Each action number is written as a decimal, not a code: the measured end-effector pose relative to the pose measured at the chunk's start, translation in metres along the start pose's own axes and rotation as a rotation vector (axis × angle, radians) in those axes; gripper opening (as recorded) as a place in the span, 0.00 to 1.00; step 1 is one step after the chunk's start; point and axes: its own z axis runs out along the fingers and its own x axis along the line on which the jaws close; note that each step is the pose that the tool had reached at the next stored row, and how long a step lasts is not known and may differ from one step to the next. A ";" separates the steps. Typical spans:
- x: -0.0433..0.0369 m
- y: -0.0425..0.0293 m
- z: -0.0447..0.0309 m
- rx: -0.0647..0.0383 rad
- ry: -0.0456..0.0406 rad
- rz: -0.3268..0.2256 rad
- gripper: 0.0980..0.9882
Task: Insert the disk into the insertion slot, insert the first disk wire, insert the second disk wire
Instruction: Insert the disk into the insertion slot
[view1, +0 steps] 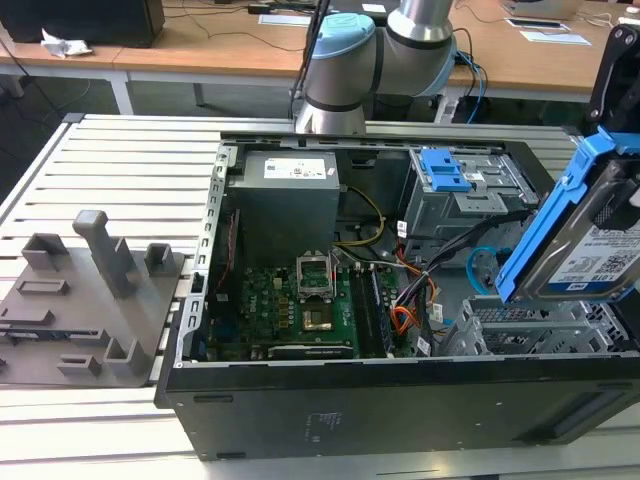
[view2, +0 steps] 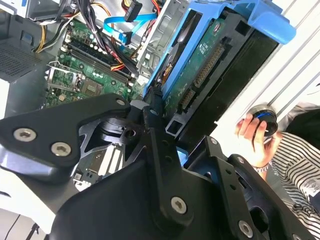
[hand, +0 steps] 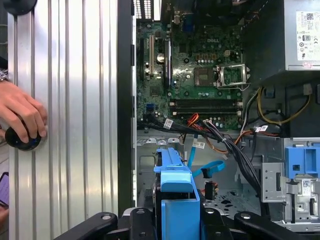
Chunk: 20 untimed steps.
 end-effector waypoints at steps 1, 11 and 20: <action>0.0000 -0.0001 0.0019 0.000 0.0000 0.000 0.30; -0.0003 -0.0008 0.0165 0.000 -0.0002 0.000 0.30; -0.0086 -0.0017 0.0282 0.000 -0.0001 0.000 0.30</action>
